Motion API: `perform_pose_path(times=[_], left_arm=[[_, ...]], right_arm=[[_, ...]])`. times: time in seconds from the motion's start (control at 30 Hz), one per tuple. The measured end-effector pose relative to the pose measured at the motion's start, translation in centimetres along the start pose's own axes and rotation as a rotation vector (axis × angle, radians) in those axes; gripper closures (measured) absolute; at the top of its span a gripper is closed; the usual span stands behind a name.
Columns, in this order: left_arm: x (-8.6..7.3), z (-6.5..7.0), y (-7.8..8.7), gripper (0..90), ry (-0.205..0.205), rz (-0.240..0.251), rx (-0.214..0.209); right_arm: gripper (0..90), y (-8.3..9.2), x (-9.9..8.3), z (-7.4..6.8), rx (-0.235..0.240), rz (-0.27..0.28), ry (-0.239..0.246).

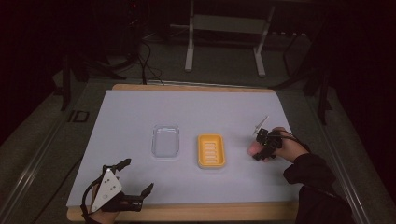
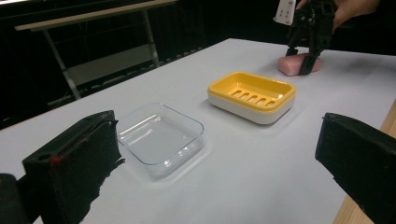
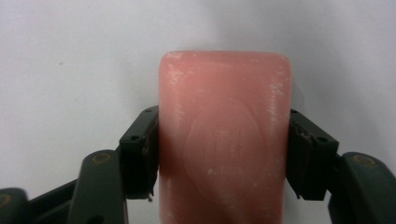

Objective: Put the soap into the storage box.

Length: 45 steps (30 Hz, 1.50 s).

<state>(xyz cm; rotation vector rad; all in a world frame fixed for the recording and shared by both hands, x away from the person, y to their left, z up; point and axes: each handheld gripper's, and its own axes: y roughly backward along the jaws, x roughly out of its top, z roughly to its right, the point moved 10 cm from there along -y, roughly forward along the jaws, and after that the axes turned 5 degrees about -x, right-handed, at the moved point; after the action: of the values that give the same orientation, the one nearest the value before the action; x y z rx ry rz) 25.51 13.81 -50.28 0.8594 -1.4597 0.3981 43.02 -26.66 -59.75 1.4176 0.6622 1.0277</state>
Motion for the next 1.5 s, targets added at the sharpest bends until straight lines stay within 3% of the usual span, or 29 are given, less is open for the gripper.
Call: perform_pose_path(times=[0.17,0.33,0.4,0.5,0.53,0.57,0.77,0.97,1.0,1.2,1.23,1.27,1.3,1.4,1.47,1.5], left_arm=[[0.0,0.0,0.0,0.4,-0.001,0.000,0.001],[0.0,0.0,0.0,0.4,-0.002,0.000,0.003],[0.0,0.0,0.0,0.4,-0.003,-0.001,0.004],[0.0,0.0,0.0,0.4,-0.004,-0.001,0.005],[0.0,0.0,0.0,0.4,-0.004,-0.001,0.005],[0.0,0.0,0.0,0.4,-0.005,-0.002,0.005],[0.0,0.0,0.0,0.4,-0.005,-0.002,0.005],[0.0,0.0,0.0,0.4,-0.007,-0.004,0.007],[0.0,0.0,0.0,0.4,-0.007,-0.004,0.007],[0.0,0.1,-0.1,0.4,-0.009,-0.005,0.006],[0.0,0.1,-0.1,0.4,-0.009,-0.005,0.006],[0.0,0.1,0.0,0.4,-0.010,-0.005,0.007],[0.0,0.1,0.0,0.4,-0.010,-0.005,0.007],[0.0,0.1,0.0,0.4,-0.009,-0.005,0.007],[0.0,0.0,0.0,0.4,-0.008,-0.005,0.006],[0.0,0.1,-0.1,0.4,-0.008,-0.005,0.006]], right_arm=[[37.5,0.1,0.0,-0.2,-0.004,-0.012,0.015],[37.7,0.2,-0.2,-0.6,-0.013,-0.049,-0.017],[37.7,0.4,-0.2,-0.5,-0.048,-0.060,-0.058],[37.8,0.7,-0.1,-0.4,-0.074,-0.062,-0.158],[37.8,0.7,-0.1,-0.4,-0.074,-0.062,-0.158],[37.8,1.0,-0.1,-0.9,-0.061,-0.075,-0.201],[37.8,2.0,0.5,-1.7,-0.092,-0.066,-0.283],[37.8,3.1,1.8,-2.9,-0.066,-0.045,-0.411],[37.8,3.1,1.8,-2.9,-0.066,-0.045,-0.411],[37.7,5.0,4.1,-4.4,-0.103,-0.012,-0.571],[37.7,5.0,4.1,-4.4,-0.103,-0.012,-0.571],[37.7,5.2,4.5,-4.5,-0.147,-0.023,-0.569],[37.7,5.2,4.8,-4.5,-0.157,-0.025,-0.571],[37.7,5.3,5.4,-5.0,-0.158,-0.041,-0.616],[37.8,5.5,6.0,-5.4,-0.173,-0.051,-0.608],[37.8,5.7,6.4,-5.6,-0.173,-0.049,-0.631]])
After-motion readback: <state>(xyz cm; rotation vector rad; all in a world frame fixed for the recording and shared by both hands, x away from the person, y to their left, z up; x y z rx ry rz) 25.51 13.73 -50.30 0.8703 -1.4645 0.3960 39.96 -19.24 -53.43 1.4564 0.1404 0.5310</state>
